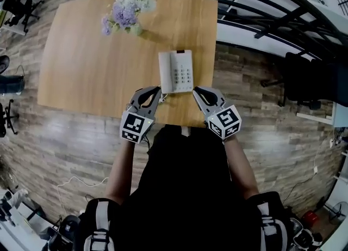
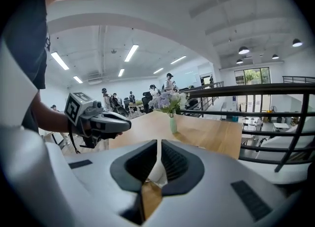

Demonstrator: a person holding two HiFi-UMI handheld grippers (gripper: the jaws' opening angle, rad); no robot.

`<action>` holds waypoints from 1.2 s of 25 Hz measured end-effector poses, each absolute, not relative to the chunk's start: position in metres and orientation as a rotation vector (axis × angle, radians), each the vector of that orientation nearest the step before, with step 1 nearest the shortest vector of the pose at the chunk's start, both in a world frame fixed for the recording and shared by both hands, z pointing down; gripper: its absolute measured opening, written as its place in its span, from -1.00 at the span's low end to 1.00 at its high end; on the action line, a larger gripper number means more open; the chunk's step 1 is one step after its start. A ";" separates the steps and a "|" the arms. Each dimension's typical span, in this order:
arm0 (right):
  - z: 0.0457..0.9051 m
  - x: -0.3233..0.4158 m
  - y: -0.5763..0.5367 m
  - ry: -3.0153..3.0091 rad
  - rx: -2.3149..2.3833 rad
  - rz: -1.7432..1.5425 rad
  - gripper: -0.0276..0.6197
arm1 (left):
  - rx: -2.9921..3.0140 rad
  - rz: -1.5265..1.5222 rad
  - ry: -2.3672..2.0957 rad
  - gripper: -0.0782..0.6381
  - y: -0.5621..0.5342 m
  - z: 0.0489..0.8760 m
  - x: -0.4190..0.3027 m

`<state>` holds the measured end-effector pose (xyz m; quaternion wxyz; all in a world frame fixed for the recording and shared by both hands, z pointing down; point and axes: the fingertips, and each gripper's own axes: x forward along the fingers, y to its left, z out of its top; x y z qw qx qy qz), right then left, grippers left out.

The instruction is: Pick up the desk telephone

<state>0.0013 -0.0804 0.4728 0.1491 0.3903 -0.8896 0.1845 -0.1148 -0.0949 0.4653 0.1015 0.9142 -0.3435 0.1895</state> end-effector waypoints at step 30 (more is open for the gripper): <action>0.569 0.018 -0.132 -2.561 0.866 0.713 -0.80 | 2.325 0.473 -0.985 -0.45 -0.134 0.577 -0.086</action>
